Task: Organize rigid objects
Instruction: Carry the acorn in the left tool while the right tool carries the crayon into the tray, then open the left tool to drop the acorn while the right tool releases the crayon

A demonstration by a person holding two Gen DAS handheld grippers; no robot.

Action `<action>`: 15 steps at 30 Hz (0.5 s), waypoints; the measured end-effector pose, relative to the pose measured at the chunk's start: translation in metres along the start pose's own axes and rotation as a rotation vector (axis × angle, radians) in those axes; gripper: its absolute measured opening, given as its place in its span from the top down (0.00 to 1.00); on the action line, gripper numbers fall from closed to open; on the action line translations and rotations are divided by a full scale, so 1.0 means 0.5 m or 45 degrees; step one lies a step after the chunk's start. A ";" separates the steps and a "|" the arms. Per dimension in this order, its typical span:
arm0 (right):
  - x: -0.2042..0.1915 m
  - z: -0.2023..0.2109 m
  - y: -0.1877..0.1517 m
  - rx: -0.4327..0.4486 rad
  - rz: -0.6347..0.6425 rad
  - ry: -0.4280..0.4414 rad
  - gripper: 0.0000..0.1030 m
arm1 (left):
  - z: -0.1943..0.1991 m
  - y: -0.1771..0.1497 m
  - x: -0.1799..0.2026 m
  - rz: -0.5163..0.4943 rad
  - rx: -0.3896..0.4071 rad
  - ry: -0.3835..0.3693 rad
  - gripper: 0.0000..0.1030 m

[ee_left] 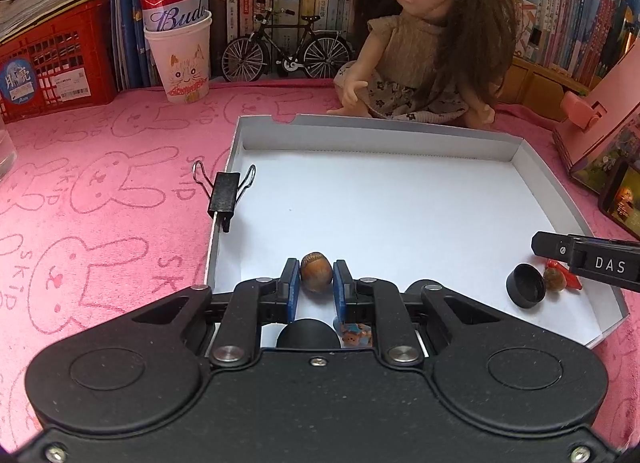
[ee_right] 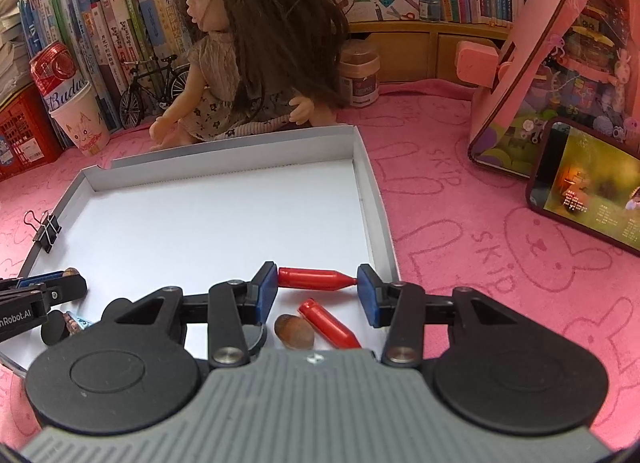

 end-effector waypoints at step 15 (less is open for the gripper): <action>0.009 0.014 0.001 0.012 -0.099 0.100 0.31 | 0.018 0.008 0.001 0.010 0.036 -0.032 0.58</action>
Point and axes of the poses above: each gripper's, at about its wrist camera, not at the fingertips, and z roughly against the way its jaws point, x to its right, y to its top, the point moved 5 cm from there along -z, roughly the way its jaws point, and after that the axes turned 8 degrees about -y, right-handed, at the moved point
